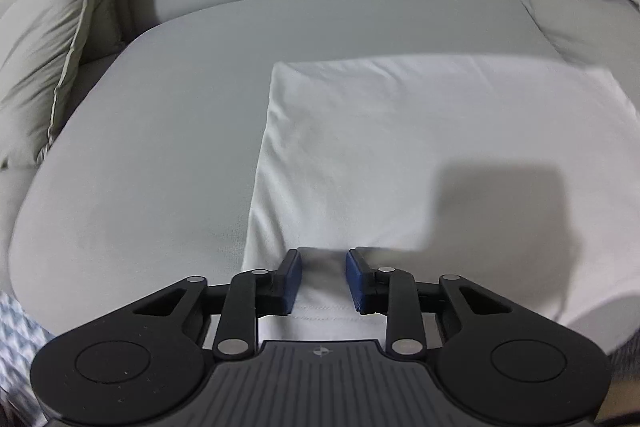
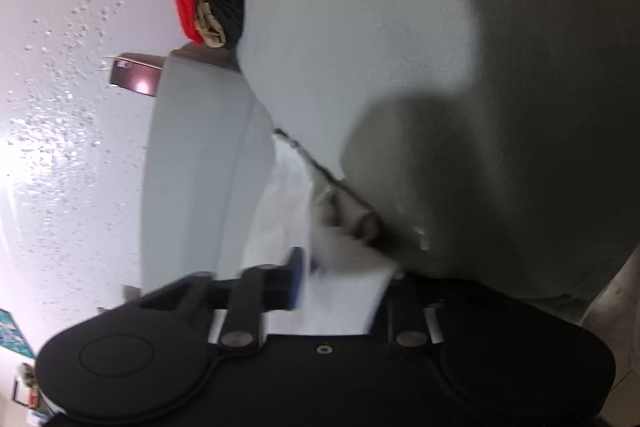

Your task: Fold clothes

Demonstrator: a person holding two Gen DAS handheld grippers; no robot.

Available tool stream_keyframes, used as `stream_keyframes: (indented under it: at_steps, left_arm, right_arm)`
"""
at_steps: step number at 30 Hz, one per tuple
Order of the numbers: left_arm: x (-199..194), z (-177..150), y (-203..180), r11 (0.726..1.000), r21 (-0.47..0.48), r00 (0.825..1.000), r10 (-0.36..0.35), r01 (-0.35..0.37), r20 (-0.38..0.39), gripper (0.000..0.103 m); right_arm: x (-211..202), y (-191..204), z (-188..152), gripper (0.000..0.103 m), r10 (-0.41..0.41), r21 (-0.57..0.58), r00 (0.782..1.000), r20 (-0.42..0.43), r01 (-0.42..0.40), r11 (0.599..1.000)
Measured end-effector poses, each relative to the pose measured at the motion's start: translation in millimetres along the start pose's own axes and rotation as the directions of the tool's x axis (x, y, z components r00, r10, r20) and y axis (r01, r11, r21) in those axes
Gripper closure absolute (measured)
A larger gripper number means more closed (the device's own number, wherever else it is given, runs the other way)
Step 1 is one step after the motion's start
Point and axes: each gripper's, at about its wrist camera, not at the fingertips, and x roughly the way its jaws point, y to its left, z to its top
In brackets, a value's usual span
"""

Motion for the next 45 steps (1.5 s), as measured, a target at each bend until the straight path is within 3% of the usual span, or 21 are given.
stream_keyframes:
  at_steps: [3, 5, 8, 10, 13, 15, 18, 21, 24, 26, 27, 30, 32, 38, 45]
  left_arm:
    - [-6.7, -8.1, 1.6, 0.997, 0.071, 1.0, -0.004, 0.002, 0.029, 0.073]
    - [-17.6, -13.0, 12.2, 0.998, 0.049, 0.996, -0.034, 0.031, 0.08, 0.073]
    - [-39.8, -15.3, 30.2, 0.998, -0.012, 0.981, -0.056, 0.06, 0.187, 0.055]
    - [-51.6, -13.5, 40.0, 0.999, -0.04, 0.969, 0.001, 0.009, 0.247, 0.052]
    - [-63.2, -10.4, 52.6, 0.989, -0.071, 0.943, 0.143, -0.128, 0.299, 0.052]
    - [-63.0, -11.9, 65.5, 0.981, -0.112, 0.934, 0.184, -0.157, 0.306, 0.052]
    - [-54.5, -16.5, 93.0, 0.966, -0.253, 0.957, 0.118, -0.049, 0.265, 0.052]
    - [-49.7, -21.2, 113.5, 0.929, -0.37, 0.966, 0.099, -0.004, 0.238, 0.053]
    - [-43.6, -23.2, 127.2, 0.9, -0.435, 0.978, 0.077, 0.016, 0.195, 0.054]
    - [-43.7, -26.9, 132.5, 0.89, -0.455, 0.979, 0.064, 0.031, 0.191, 0.054]
    - [-43.7, -27.3, 132.9, 0.889, -0.456, 0.979, 0.064, 0.031, 0.191, 0.054]
    - [-45.9, -28.7, 132.0, 0.895, -0.446, 0.978, 0.073, 0.021, 0.193, 0.054]
    - [-42.8, -26.5, 132.5, 0.901, -0.434, 0.976, 0.074, 0.022, 0.203, 0.054]
    - [-38.9, -22.2, 133.8, 0.898, -0.437, 0.976, 0.06, 0.04, 0.211, 0.054]
    - [-39.2, -23.5, 137.3, 0.882, -0.471, 0.976, 0.076, 0.031, 0.206, 0.054]
  right_arm:
    - [-1.4, 10.5, -1.9, 0.099, -0.067, -0.068, 0.998, 0.015, 0.068, 0.995]
    - [-3.3, 29.1, -5.0, 0.099, -0.107, -0.153, 0.993, 0.041, 0.112, 0.982]
    - [-9.3, 66.0, -11.4, 0.099, -0.145, -0.325, 0.985, 0.098, 0.169, 0.931]
    - [-11.3, 94.2, -18.0, 0.099, -0.152, -0.434, 0.98, 0.129, 0.194, 0.88]
    - [-9.4, 141.6, -37.2, 0.099, -0.142, -0.602, 0.974, 0.176, 0.221, 0.768]
    - [-6.8, 174.6, -60.5, 0.099, -0.108, -0.71, 0.974, 0.197, 0.218, 0.67]
    - [3.2, 216.0, -112.9, 0.099, -0.041, -0.847, 0.987, 0.156, 0.155, 0.509]
    - [17.3, 251.7, -169.7, 0.099, 0.006, -0.939, 0.997, 0.076, 0.07, 0.336]
    - [48.7, 259.5, -224.1, 0.099, -0.053, -0.97, 0.997, -0.055, -0.041, 0.239]
    - [74.9, 251.0, -253.4, 0.099, -0.142, -0.976, 0.983, -0.118, -0.088, 0.199]
    - [86.0, 246.1, -264.9, 0.099, -0.183, -0.976, 0.973, -0.143, -0.107, 0.192]
    - [107.2, 229.0, -282.2, 0.099, -0.279, -0.965, 0.942, -0.19, -0.127, 0.227]
    - [101.6, 227.0, -283.0, 0.099, -0.275, -0.96, 0.942, -0.194, -0.124, 0.252]
    - [80.4, 246.0, -266.5, 0.099, -0.207, -0.886, 0.941, -0.268, -0.157, 0.436]
    - [89.2, 251.8, -274.5, 0.099, -0.226, -0.868, 0.922, -0.314, -0.183, 0.462]
